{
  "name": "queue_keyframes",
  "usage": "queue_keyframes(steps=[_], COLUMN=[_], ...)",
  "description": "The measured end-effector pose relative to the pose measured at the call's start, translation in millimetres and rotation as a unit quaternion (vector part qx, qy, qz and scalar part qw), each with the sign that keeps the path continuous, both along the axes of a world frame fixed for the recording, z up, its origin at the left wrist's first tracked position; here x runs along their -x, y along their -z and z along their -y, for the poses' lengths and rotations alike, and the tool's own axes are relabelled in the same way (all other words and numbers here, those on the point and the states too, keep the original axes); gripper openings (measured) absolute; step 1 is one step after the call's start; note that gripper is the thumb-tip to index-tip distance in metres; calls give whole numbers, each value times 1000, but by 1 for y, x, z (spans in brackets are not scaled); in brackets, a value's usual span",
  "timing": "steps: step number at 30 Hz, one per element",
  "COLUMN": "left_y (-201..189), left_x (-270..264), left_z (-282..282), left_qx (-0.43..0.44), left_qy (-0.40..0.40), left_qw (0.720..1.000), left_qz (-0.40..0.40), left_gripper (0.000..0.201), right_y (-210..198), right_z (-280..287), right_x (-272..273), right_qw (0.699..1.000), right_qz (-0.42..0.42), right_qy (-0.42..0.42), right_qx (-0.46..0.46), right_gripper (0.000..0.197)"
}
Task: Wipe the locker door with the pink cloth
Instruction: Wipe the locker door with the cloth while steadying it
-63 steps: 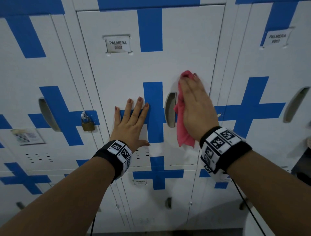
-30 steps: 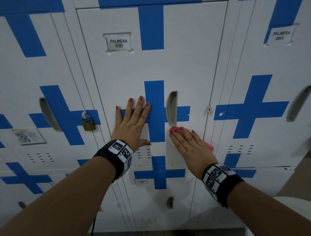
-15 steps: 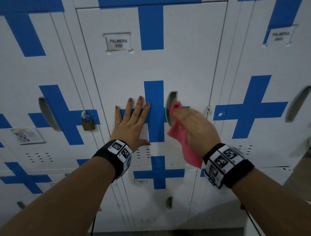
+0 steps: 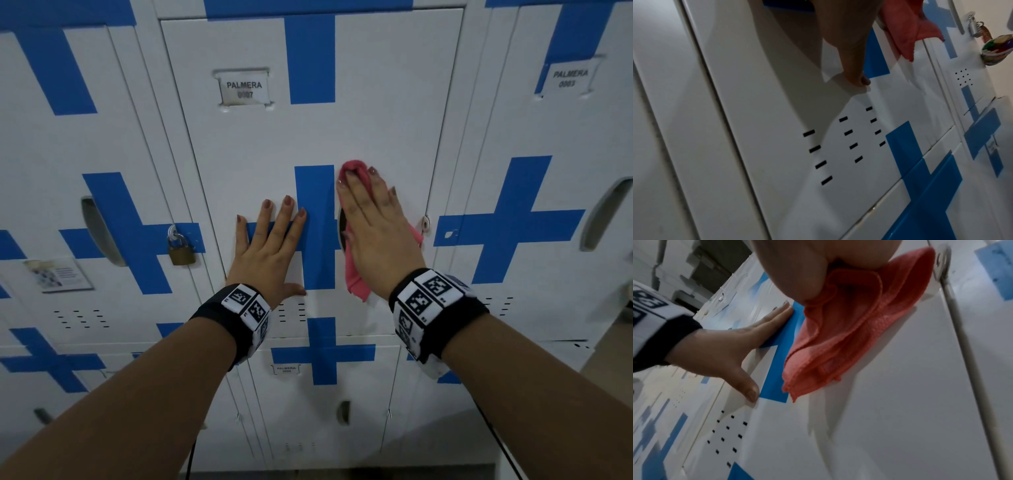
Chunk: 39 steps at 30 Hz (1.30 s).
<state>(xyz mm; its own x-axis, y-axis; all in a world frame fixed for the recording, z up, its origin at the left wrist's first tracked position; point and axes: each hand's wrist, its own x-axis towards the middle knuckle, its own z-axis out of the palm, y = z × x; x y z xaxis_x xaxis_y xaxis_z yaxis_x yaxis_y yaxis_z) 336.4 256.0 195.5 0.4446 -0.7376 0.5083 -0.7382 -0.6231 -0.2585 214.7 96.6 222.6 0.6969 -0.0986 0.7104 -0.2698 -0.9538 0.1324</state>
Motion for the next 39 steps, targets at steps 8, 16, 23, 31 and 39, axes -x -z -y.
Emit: queue_keyframes(steps=[8,16,23,31,39], left_y=[0,1,1,0,-1], left_x=[1,1,1,2,3], left_z=[0,0,0,0,0], left_qx=[5,6,8,-2,-2], left_qy=[1,-2,-3,-6,-6], left_qw=[1000,1000,1000,1000,1000], left_qz=[4,10,10,-1,-4], left_gripper=[141,142,144,142,141], right_y=[11,33,52,78,99], right_z=[4,7,16,33,41], right_x=[8,17,26,37,53], right_qw=[994,980,966,967,987], right_qz=[-59,-125,-159,-158,-123], right_qy=[-25,-14,-35,-62,-14], right_qx=[85,157,199,189,102], right_gripper=[76,72,67,77,77])
